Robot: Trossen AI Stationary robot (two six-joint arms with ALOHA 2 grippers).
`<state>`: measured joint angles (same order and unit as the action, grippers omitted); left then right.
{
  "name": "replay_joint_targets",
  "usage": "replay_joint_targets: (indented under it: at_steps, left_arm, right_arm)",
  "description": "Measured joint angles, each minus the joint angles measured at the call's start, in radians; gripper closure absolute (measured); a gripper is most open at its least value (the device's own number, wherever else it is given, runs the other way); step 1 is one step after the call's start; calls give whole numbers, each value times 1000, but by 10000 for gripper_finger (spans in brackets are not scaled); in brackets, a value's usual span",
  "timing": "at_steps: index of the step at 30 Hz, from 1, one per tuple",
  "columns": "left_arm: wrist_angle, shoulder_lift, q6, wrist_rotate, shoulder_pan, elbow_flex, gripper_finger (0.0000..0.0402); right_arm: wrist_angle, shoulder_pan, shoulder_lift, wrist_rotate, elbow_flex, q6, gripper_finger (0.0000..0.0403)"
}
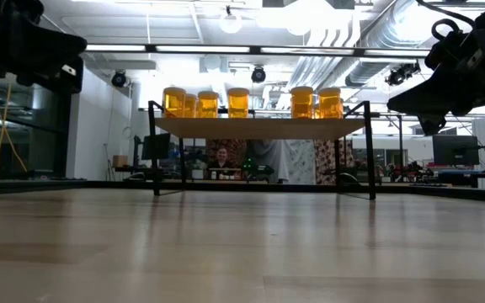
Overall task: Pick and place medicine bottles onto shelf by color
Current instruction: Return to Home Position
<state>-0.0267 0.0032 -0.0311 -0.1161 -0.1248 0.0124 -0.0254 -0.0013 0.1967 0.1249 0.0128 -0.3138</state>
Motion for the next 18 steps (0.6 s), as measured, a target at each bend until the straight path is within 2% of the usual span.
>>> replay_joint_targets:
  at_steps: [18]
  left_arm:
    - [20,0,36,105,-19,0,401]
  right_arm:
    - [0,0,0,0,0,0,375]
